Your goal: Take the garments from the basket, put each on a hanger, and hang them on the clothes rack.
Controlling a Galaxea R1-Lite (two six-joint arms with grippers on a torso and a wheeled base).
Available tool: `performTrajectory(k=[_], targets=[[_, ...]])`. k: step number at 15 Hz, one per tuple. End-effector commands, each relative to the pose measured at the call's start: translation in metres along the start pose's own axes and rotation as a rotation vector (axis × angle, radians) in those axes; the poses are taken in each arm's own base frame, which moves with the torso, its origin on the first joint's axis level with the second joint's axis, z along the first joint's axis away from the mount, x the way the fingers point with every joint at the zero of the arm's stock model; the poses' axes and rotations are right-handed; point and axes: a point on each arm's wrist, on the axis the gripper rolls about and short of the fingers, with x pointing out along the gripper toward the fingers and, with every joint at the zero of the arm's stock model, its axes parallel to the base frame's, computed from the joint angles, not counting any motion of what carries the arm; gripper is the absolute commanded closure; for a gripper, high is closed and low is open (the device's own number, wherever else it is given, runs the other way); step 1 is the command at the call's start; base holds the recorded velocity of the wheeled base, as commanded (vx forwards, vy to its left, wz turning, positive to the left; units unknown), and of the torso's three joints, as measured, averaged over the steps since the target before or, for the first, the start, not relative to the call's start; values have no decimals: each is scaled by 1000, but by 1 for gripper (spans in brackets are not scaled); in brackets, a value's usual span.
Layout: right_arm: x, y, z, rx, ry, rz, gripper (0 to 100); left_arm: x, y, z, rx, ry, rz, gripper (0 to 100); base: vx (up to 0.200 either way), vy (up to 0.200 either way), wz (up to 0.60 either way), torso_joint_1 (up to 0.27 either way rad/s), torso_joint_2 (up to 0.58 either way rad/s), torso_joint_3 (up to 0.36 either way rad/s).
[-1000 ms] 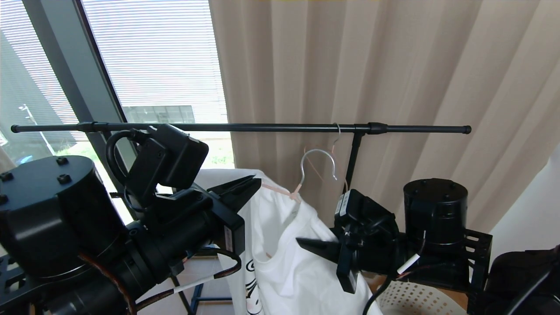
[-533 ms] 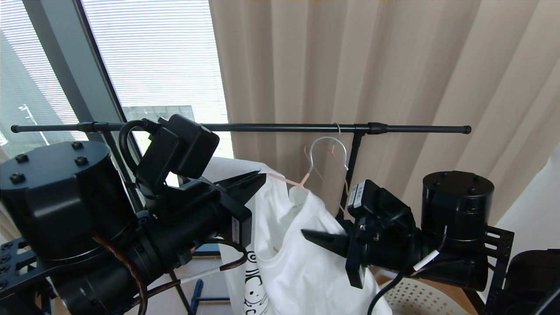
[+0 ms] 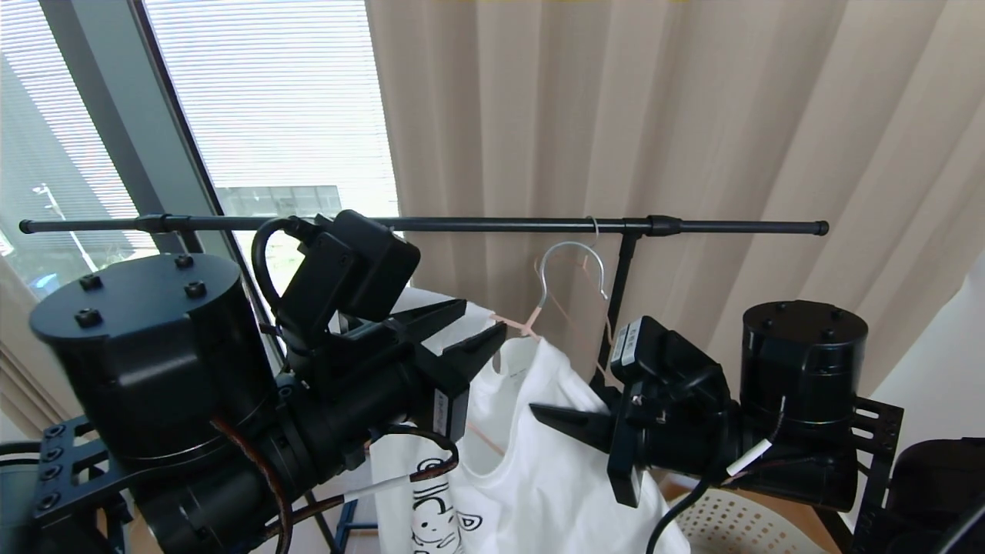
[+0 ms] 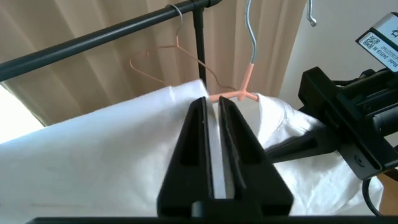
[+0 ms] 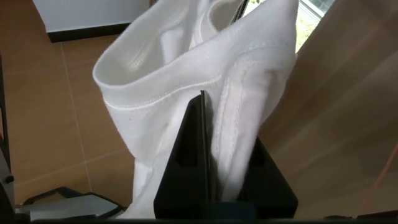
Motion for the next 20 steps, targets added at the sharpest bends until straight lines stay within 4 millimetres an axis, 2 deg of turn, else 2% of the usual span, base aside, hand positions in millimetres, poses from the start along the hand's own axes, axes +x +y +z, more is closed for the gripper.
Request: performTrajectory(k=[1, 4, 6, 9, 11, 14, 17, 20], targets=[[0, -1, 0, -1, -1, -2, 100, 2, -1, 0, 0, 2, 0, 0, 0, 0, 0, 0, 0, 0], [-1, -5, -2, 6, 4, -14, 100, 1, 0, 1, -4, -6, 4, 0, 0, 0, 0, 0, 0, 0], [-4, -13, -6, 17, 1, 2, 100, -5, 12, 7, -10, -31, 45, 0, 0, 0, 0, 0, 0, 0], [-15, -30, -14, 21, -9, 39, 100, -28, 43, 14, -13, -75, 104, 0, 0, 0, 0, 0, 0, 0], [-28, -45, -27, -21, -28, 113, 100, -53, 72, 10, -11, -97, 71, 0, 0, 0, 0, 0, 0, 0], [-42, -59, -34, -46, -74, 183, 100, -75, 99, -8, -64, -25, -12, 0, 0, 0, 0, 0, 0, 0], [-48, -60, -34, -44, -107, 242, 100, -82, 117, -23, -160, 15, -80, 0, 0, 0, 0, 0, 0, 0], [-50, -59, -32, -50, -115, 243, 100, -82, 130, -53, -257, 100, -159, 0, 0, 0, 0, 0, 0, 0]])
